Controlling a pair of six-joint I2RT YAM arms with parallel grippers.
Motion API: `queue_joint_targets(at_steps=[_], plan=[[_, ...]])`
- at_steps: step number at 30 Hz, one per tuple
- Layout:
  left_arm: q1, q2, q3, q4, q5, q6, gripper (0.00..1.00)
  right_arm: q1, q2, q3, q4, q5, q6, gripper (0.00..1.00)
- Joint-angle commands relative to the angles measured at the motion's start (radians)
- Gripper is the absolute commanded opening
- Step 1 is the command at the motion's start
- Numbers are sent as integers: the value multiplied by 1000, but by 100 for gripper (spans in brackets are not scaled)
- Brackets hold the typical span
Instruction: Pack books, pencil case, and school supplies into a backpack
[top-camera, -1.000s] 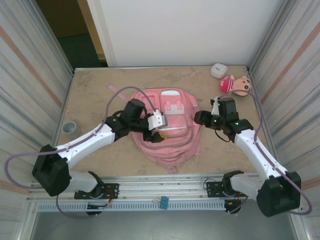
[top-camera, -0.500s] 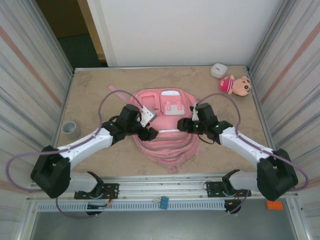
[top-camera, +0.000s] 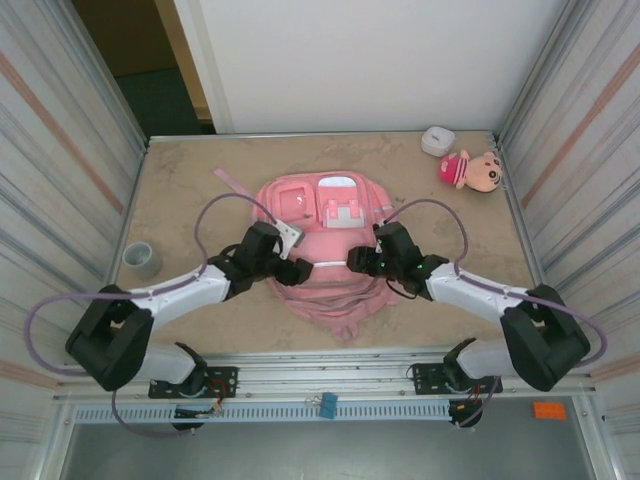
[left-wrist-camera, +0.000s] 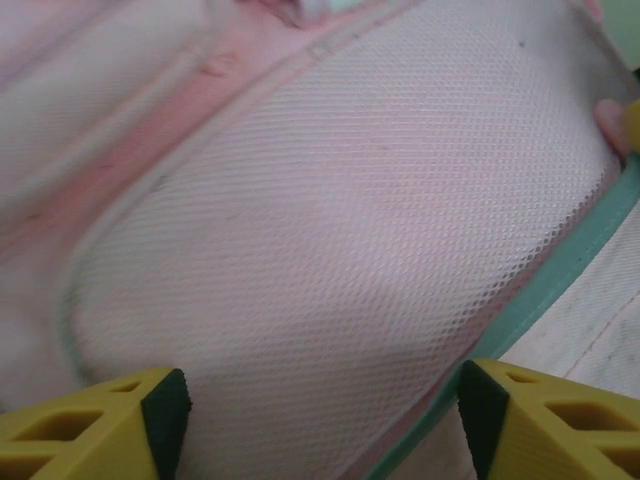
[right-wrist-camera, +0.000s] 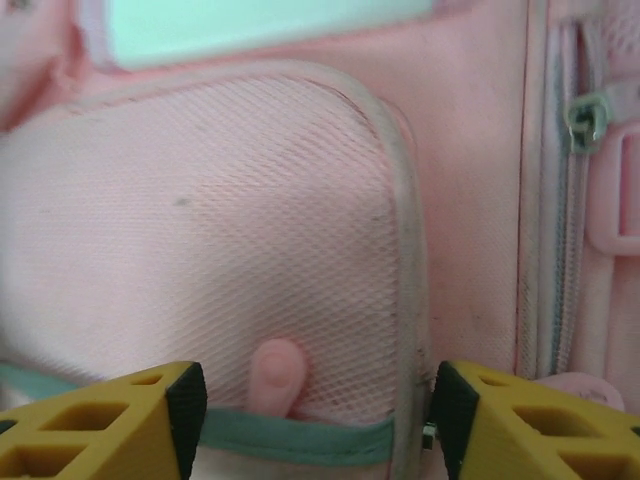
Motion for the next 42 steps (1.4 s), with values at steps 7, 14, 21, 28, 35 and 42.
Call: queue_joint_targets(at_steps=[7, 14, 21, 28, 35, 42], plan=[[261, -25, 173, -124, 36, -141, 82, -292, -8, 217, -196, -186, -119, 65], [301, 175, 159, 2, 98, -172, 78, -320, 229, 161, 33, -237, -88, 57], [301, 328, 138, 68, 62, -219, 77, -242, 353, 53, 206, -215, -4, 55], [305, 153, 218, 3, -104, -125, 85, -237, 131, 156, 1, -86, -114, 59], [307, -196, 133, 102, -456, 132, 98, -418, -165, 216, -68, 43, -317, 99], [307, -349, -217, 473, -598, 335, 99, -603, -291, 32, 116, 59, -480, 99]])
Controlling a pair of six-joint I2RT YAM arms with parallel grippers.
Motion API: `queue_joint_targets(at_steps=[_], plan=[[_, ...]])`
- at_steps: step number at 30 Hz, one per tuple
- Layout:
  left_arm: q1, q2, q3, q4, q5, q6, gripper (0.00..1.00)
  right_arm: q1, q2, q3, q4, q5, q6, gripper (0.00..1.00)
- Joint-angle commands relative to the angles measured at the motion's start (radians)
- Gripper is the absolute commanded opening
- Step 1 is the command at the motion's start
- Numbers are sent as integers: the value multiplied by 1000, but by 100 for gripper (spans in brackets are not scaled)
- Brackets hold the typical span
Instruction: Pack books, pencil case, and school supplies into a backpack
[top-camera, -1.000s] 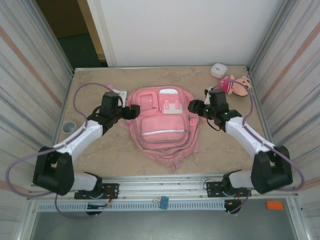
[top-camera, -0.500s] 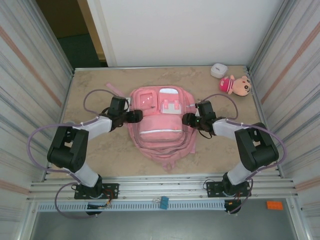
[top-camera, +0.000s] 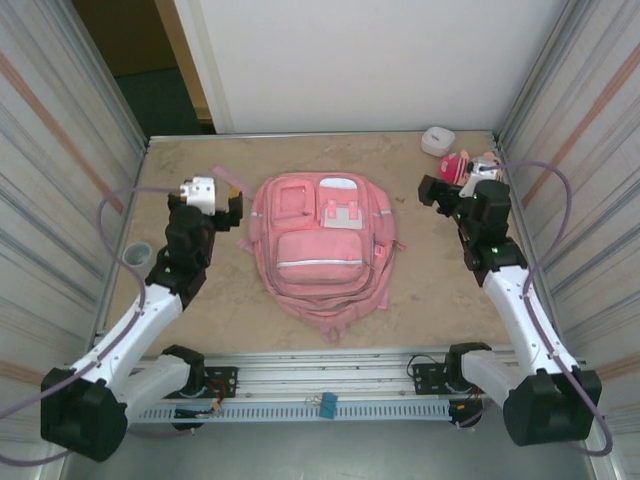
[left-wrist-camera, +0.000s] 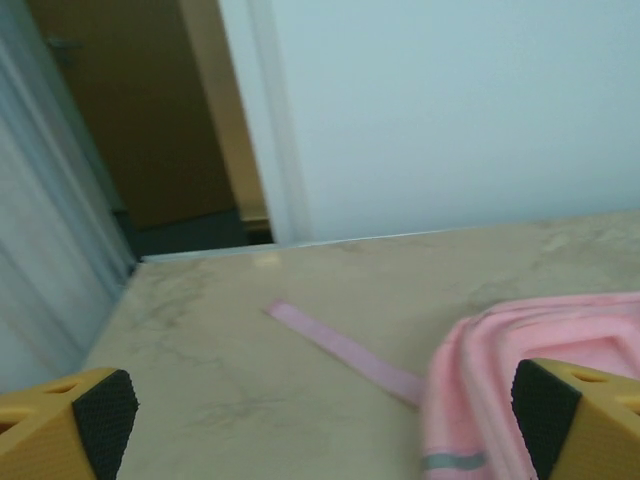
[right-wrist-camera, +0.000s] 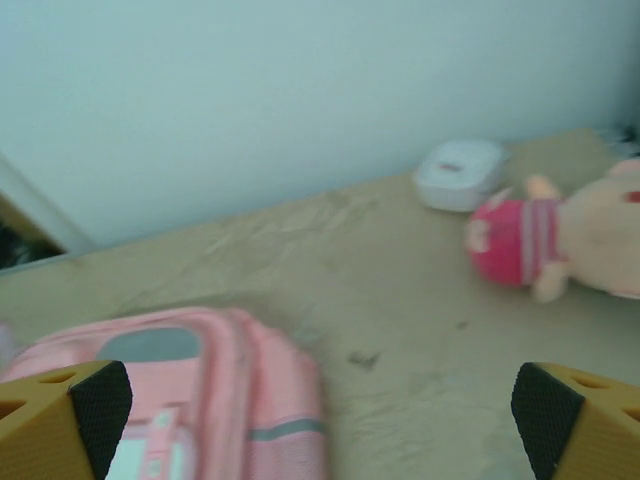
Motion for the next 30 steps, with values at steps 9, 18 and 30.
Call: queue_joint_targets(at_steps=[9, 18, 30], plan=[[41, 480, -307, 756, -65, 169, 99, -129, 261, -431, 611, -45, -166, 99], [317, 589, -315, 824, 289, -50, 99, -76, 566, -496, 1070, -14, -262, 99], [286, 545, -205, 535, 224, -64, 99, -109, 548, -375, 792, -13, -209, 99]])
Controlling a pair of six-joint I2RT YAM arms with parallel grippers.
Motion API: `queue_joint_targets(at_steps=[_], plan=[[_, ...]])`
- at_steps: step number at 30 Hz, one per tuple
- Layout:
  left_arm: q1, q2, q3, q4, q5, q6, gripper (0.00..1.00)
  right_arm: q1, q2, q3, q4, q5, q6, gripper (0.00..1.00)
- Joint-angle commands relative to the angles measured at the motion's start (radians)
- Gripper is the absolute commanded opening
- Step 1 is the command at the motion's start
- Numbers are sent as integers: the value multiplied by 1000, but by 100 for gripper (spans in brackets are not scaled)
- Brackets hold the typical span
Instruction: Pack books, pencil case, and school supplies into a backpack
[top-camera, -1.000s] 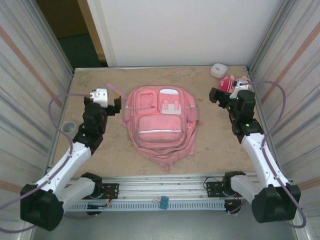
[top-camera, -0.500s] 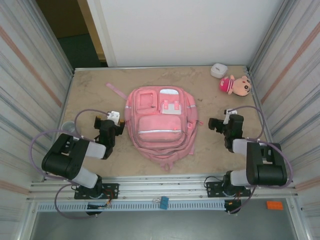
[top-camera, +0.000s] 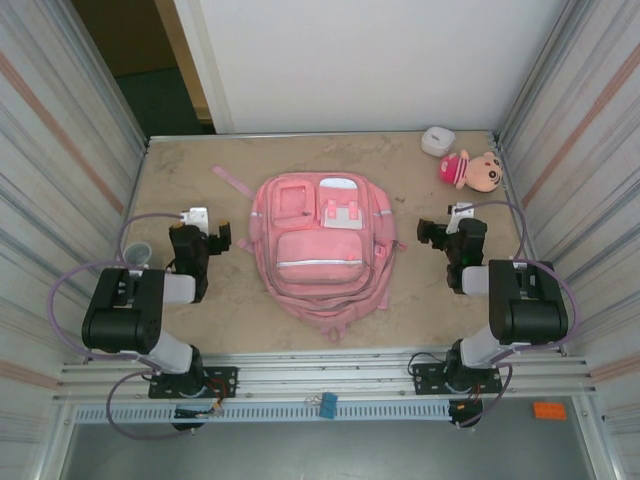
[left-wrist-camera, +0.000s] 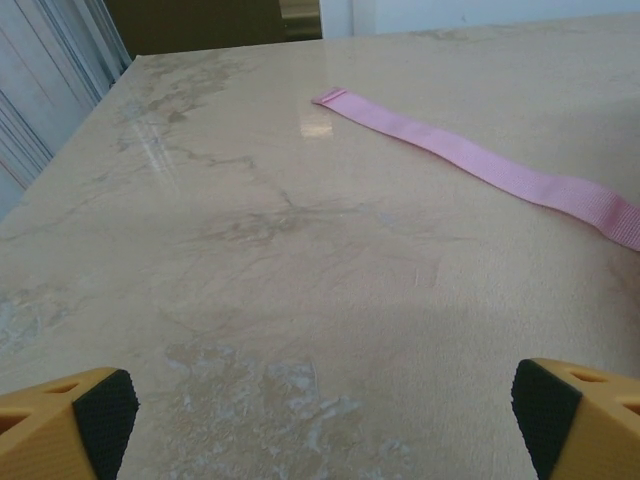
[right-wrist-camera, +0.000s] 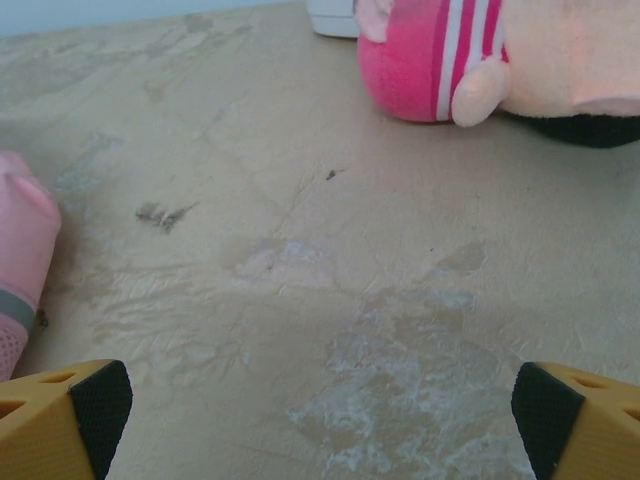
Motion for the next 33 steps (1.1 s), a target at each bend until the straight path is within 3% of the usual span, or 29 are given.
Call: queue_joint_targets(at_steps=[1, 33], plan=[[-5, -8, 16, -21, 10, -19, 99, -2, 1, 12, -8, 10, 12, 99], [-5, -7, 17, -22, 10, -17, 99, -1, 1, 10, -8, 9, 13, 99]])
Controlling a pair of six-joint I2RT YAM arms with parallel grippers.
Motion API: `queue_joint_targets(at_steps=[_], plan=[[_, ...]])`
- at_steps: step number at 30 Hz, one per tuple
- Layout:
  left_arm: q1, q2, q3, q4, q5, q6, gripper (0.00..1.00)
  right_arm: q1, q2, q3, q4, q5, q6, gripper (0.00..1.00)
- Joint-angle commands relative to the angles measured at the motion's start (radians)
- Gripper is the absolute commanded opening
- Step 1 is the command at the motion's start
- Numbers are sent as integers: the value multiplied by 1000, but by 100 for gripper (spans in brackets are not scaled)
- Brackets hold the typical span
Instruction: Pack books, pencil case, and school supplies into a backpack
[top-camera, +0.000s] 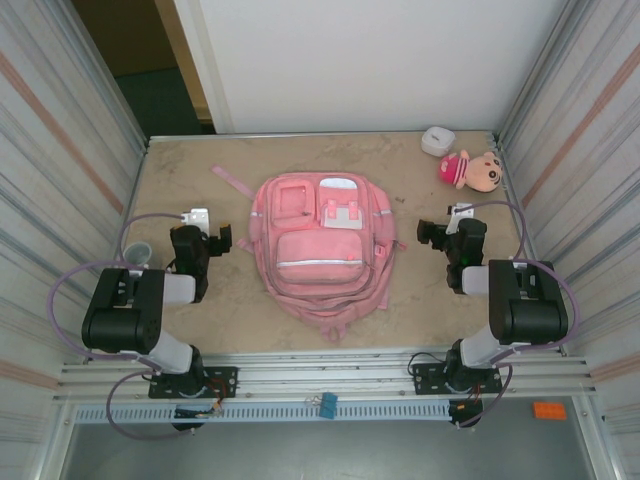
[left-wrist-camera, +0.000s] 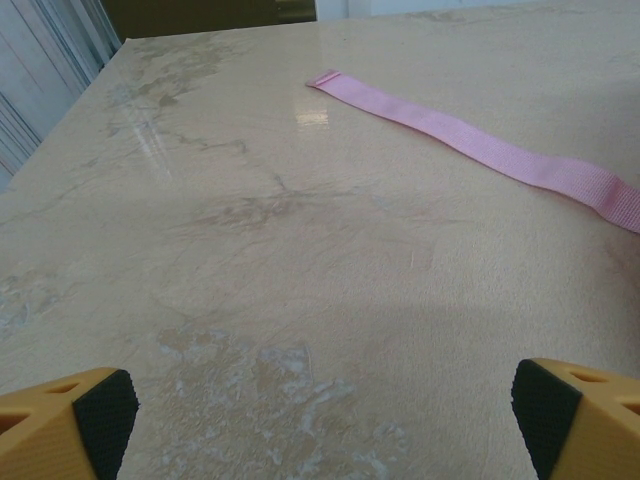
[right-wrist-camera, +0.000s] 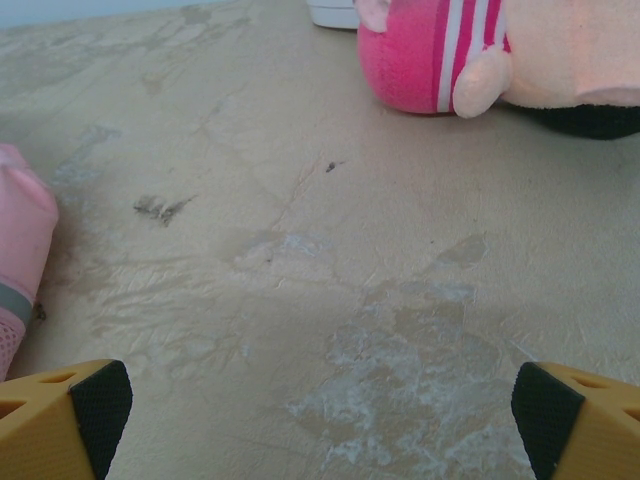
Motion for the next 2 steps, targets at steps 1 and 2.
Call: queue_joint_targets(at_steps=[1, 2], plan=[[-5, -8, 15, 2, 3, -16, 99, -1, 1, 10, 0, 9, 12, 99], [-5, -7, 17, 4, 3, -16, 99, -1, 1, 10, -1, 9, 12, 99]])
